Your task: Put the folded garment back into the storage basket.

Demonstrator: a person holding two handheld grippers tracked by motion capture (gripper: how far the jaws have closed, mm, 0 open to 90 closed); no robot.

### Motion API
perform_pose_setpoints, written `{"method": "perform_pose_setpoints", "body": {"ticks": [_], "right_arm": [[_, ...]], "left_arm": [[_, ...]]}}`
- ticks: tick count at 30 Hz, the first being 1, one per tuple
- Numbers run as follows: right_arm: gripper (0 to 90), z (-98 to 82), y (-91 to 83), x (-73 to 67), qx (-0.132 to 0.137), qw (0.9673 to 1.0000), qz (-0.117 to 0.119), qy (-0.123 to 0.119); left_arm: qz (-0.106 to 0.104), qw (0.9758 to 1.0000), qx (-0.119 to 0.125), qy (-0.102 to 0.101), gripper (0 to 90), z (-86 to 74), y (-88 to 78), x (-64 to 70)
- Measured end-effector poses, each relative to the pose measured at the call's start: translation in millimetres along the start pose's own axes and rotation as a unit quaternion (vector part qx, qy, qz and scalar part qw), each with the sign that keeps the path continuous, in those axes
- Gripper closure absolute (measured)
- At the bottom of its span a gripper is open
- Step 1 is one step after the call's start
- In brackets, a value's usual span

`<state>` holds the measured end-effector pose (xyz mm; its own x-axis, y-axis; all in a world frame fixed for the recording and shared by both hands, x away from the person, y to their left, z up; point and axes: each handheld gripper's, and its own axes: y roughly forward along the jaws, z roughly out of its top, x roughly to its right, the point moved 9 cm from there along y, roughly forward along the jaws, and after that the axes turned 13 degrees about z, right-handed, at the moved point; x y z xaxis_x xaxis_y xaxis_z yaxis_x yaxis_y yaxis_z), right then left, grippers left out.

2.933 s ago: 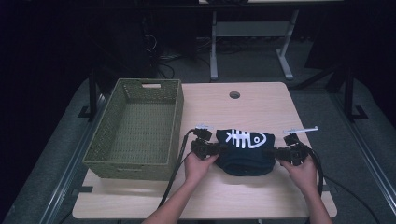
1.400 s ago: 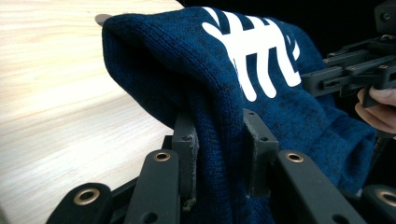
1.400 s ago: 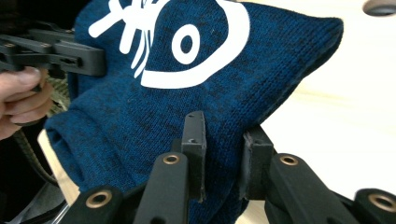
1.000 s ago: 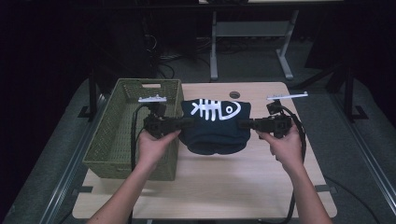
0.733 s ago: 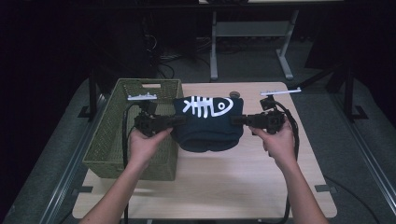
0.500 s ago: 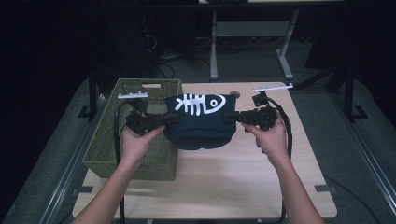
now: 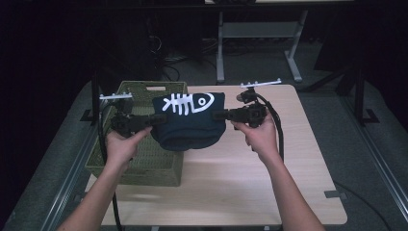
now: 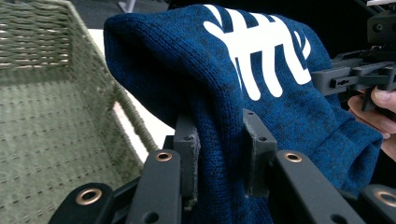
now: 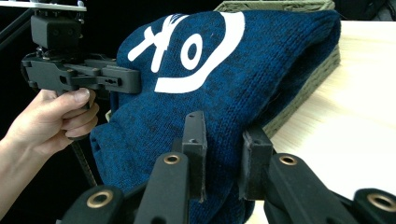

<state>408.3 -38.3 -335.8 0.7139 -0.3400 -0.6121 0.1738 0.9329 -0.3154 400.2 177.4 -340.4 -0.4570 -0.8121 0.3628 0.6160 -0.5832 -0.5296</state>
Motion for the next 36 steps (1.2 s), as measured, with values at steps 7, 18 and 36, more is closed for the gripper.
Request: {"method": "perform_pose_setpoints", "body": {"ticks": [7,18,36], "right_arm": [[75.8,4.3,16.0,-3.9,-0.004,1.0,0.005,0.003],[75.8,11.8,46.3,-8.8,-0.007,0.9999,0.01,-0.003],[75.6,21.9,99.2,-13.5,-0.01,0.9999,0.013,0.0]], "left_arm": [[0.013,0.9999,0.002,-0.01,71.7,0.6,-9.6,-15.5],[0.029,0.9994,0.003,-0.017,71.7,0.9,-24.9,-39.3],[0.067,0.9971,0.0,-0.036,71.4,0.0,-48.5,-84.0]]}}
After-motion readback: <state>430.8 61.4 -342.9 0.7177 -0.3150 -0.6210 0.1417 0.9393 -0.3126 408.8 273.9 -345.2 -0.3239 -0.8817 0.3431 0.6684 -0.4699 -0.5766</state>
